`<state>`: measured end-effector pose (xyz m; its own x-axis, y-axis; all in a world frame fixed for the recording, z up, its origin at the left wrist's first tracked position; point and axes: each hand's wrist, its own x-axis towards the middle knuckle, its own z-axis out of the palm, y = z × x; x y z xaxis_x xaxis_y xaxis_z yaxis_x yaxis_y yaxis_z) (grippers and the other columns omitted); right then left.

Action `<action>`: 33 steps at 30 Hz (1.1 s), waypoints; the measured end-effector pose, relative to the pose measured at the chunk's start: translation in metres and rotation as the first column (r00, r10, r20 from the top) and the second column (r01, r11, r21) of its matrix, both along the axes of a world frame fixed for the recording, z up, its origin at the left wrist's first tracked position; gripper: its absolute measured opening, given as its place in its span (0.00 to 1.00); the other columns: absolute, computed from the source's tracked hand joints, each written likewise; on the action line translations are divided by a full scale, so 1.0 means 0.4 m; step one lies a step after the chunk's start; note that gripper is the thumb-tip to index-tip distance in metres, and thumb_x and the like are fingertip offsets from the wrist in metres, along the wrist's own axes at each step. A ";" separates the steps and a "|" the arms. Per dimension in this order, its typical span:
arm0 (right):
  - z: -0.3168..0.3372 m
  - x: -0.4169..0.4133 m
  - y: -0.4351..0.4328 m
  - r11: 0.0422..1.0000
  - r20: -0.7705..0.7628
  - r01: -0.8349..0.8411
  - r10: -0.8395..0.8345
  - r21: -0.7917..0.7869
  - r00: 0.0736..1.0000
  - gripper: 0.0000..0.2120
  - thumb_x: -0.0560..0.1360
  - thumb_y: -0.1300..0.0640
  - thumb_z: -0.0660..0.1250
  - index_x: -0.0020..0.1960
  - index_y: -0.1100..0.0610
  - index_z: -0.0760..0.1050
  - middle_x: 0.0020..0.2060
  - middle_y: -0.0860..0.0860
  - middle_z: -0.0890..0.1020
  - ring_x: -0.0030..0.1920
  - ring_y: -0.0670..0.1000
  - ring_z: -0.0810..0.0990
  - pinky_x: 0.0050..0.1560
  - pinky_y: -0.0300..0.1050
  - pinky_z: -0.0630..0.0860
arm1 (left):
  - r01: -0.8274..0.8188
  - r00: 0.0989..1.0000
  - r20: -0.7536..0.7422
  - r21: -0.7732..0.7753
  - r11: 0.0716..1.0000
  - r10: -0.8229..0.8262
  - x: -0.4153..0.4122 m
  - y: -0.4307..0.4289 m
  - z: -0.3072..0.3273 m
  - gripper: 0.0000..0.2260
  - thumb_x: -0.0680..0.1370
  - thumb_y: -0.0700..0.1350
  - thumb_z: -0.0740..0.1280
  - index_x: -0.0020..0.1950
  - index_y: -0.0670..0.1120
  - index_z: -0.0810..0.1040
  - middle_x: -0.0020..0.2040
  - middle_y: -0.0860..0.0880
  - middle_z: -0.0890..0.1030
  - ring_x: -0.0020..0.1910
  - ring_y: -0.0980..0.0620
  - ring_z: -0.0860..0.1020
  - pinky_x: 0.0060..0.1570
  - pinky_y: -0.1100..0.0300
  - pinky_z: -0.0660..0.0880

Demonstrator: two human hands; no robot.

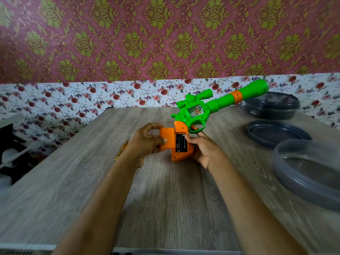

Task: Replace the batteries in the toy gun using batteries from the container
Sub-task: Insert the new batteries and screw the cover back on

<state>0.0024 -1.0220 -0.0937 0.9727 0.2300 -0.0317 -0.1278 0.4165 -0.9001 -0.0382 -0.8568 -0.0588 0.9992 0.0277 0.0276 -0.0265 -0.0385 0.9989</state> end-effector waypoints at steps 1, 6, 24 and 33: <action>0.001 -0.002 -0.001 1.000 -0.004 0.002 -0.002 0.003 1.000 0.12 0.74 0.67 0.63 0.53 0.53 0.74 0.46 0.53 0.81 0.45 0.52 0.79 0.46 0.49 0.77 | 0.004 1.000 0.000 0.016 1.000 -0.004 -0.002 0.000 0.000 0.16 0.74 0.32 0.68 0.58 0.46 0.75 0.47 0.43 0.77 0.43 0.48 0.78 0.34 0.62 0.80; 0.005 -0.002 -0.002 0.998 -0.027 -0.009 0.011 0.066 1.000 0.17 0.75 0.66 0.62 0.61 0.54 0.70 0.45 0.53 0.81 0.44 0.52 0.79 0.44 0.50 0.77 | 0.035 0.999 -0.007 0.022 0.999 -0.035 -0.005 0.001 0.003 0.17 0.73 0.33 0.69 0.60 0.44 0.76 0.46 0.45 0.79 0.44 0.49 0.79 0.35 0.62 0.81; 0.007 -0.023 -0.003 0.994 0.029 -0.098 0.099 -0.050 0.995 0.15 0.76 0.67 0.60 0.59 0.52 0.72 0.37 0.49 0.83 0.38 0.47 0.81 0.38 0.41 0.79 | 0.001 1.000 0.006 0.088 0.996 -0.001 0.004 -0.011 -0.033 0.09 0.71 0.33 0.72 0.48 0.40 0.76 0.40 0.44 0.78 0.36 0.51 0.79 0.31 0.67 0.79; 0.015 -0.040 -0.004 0.984 0.044 -0.179 0.179 -0.004 0.983 0.21 0.77 0.66 0.58 0.68 0.53 0.66 0.49 0.53 0.80 0.48 0.51 0.79 0.54 0.48 0.74 | 0.073 0.997 -0.022 -0.037 0.997 -0.073 -0.001 -0.014 -0.034 0.11 0.70 0.34 0.72 0.44 0.44 0.72 0.46 0.44 0.80 0.45 0.47 0.80 0.44 0.54 0.80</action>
<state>-0.0136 -1.0237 -0.0878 0.9163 0.4004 0.0104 -0.1602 0.3900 -0.9068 -0.0388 -0.8623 -0.0723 0.9990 -0.0448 0.0046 -0.0047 -0.0016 1.0000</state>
